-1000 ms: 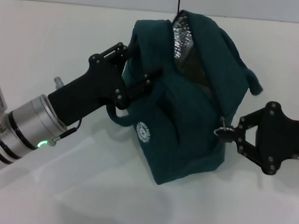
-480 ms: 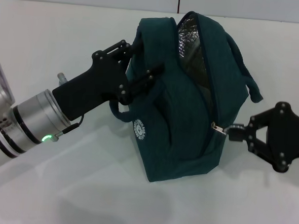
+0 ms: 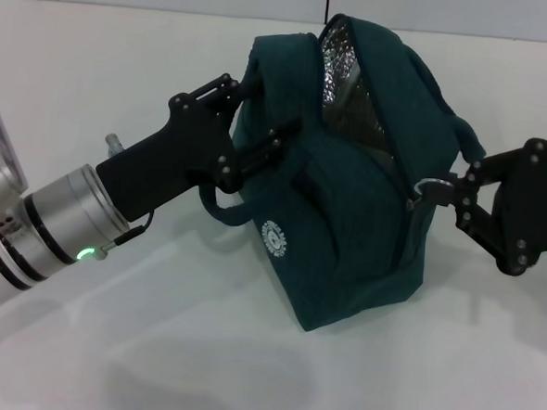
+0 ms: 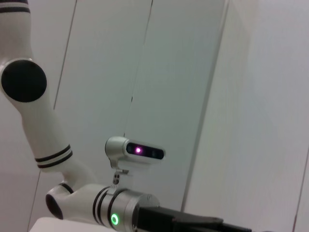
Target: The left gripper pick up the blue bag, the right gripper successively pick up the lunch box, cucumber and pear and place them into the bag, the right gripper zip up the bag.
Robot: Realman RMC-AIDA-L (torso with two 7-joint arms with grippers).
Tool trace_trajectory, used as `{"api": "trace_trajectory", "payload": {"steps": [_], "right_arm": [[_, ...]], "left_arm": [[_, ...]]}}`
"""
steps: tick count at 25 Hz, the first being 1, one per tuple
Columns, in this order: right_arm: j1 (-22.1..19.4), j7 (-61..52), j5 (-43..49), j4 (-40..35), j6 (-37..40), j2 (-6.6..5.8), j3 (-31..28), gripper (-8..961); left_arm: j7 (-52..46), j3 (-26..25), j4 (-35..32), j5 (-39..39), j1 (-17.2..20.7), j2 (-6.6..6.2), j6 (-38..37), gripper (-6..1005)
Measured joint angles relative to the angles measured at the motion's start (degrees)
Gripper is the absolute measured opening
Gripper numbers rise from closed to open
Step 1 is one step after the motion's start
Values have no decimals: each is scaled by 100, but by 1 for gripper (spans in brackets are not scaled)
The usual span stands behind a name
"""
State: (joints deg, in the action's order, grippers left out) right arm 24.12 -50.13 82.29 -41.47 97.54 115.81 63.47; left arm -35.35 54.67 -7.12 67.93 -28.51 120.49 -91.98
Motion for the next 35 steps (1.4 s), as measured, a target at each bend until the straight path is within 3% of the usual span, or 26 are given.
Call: {"api": "trace_trajectory", "payload": {"steps": [11, 17, 19, 22, 25, 30, 35], "right_arm": [[44, 268, -38, 17, 54, -22, 307, 18], [49, 375, -32, 13, 98, -31, 344, 18], [49, 442, -33, 13, 118, -26, 356, 18], [87, 515, -64, 13, 156, -11, 398, 18], [280, 699, -186, 155, 142, 18, 416, 18], [522, 1100, -785, 468, 26, 31, 605, 18], [827, 1275, -1269, 722, -278, 39, 989, 18]], "left_arm": [[-24, -30, 124, -238, 59, -4, -620, 694], [-541, -38, 122, -284, 57, -37, -573, 888], [-696, -33, 85, -283, 101, -49, -734, 887], [-710, 4, -64, -164, 341, -83, -1160, 886], [-538, 53, -314, -8, 823, -90, -1439, 885], [300, 427, -271, 39, 1488, -58, -1638, 883], [787, 787, 193, 44, 1587, -35, -1353, 881]]}}
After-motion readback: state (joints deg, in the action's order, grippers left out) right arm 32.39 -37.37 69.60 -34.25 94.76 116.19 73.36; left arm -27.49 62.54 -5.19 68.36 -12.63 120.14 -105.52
